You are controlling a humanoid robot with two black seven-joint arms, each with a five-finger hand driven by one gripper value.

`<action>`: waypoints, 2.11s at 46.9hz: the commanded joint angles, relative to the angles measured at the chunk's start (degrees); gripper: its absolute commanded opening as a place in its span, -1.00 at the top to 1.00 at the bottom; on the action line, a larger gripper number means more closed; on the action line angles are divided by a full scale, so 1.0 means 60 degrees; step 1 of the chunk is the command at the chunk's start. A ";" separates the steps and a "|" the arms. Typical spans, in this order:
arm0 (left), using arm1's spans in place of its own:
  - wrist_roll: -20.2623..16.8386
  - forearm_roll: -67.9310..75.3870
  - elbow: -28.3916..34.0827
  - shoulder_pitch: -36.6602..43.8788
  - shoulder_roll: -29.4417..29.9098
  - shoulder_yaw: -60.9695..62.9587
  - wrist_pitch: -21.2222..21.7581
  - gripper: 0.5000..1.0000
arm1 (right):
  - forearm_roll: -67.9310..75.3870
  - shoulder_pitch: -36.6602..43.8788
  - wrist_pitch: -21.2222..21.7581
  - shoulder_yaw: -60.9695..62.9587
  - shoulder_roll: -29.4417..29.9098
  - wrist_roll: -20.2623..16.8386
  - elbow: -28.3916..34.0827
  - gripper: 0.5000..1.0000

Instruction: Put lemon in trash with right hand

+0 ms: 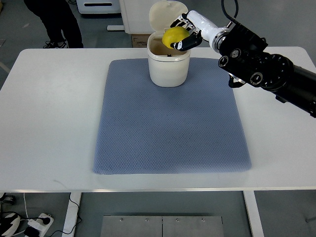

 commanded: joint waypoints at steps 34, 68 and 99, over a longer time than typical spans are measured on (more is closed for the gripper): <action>-0.0001 0.0000 0.0000 0.0005 0.0000 0.0000 -0.0001 -1.00 | 0.0152 -0.0038 0.0020 0.0045 0.0016 -0.0042 0.0033 -0.80; -0.0001 0.0000 0.0000 0.0005 0.0000 0.0000 -0.0001 -1.00 | 0.0415 -0.0125 0.0854 0.0425 -0.1463 -0.0013 0.1014 -0.92; -0.0001 0.0000 0.0000 0.0005 0.0000 0.0000 -0.0001 -1.00 | 0.2744 -0.2981 0.0899 0.6591 -0.2518 0.0148 0.1146 -0.92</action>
